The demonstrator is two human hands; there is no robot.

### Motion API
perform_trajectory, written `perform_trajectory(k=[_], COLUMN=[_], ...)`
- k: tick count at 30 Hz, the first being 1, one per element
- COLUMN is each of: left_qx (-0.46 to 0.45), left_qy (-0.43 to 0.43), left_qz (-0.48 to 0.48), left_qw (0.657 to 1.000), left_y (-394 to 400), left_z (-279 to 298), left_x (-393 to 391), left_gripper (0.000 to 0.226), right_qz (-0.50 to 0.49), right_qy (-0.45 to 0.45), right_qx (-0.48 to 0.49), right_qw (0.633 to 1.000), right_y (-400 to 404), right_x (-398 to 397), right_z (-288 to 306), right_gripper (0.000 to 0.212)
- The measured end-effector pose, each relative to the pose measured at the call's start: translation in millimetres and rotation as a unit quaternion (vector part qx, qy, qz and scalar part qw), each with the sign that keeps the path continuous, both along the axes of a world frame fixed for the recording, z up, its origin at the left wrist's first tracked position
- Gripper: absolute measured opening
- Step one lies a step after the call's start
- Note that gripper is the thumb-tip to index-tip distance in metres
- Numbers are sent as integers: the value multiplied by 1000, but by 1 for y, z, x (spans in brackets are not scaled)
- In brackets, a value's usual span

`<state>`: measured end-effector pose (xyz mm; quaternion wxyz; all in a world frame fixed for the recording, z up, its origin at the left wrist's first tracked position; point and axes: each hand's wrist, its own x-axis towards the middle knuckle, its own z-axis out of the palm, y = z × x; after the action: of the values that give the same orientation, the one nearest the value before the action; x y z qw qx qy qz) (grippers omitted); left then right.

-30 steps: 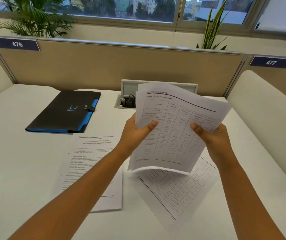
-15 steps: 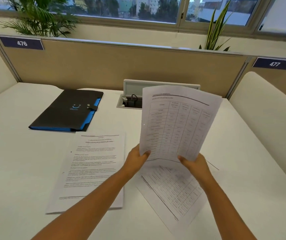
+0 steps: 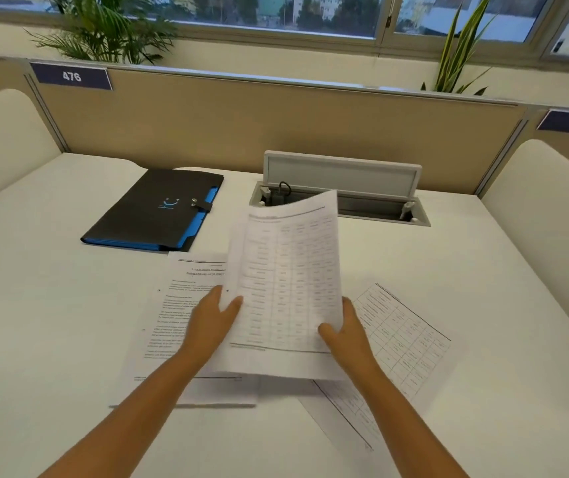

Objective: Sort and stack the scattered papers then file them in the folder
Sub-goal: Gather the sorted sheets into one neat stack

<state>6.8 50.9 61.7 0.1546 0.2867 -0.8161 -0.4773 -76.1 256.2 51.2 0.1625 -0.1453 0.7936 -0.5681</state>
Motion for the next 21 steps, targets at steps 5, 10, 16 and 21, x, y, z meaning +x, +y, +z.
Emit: perform_trajectory(k=[5,10,16,21], left_qx=[-67,-140,-19,26], left_qy=[-35,-104,-137,-176], left_qz=[86,229,238,177], left_qw=[993,958,961,968], left_y=[-45,-75,-85,-99], left_z=[-17,-30,-33,-30], left_x=[49,75,64,57], left_gripper=[20,40,53,35], right_qz=[68,79,100,99], right_qy=[-24,-59,3,19], right_qx=[26,26,103,141], right_qw=[997,995,990,985], right_y=[-31,-59,-75,-75], right_x=[27,39,42,36], right_z=[-17,-26,-34,-39], right_gripper=[49,44,41,39])
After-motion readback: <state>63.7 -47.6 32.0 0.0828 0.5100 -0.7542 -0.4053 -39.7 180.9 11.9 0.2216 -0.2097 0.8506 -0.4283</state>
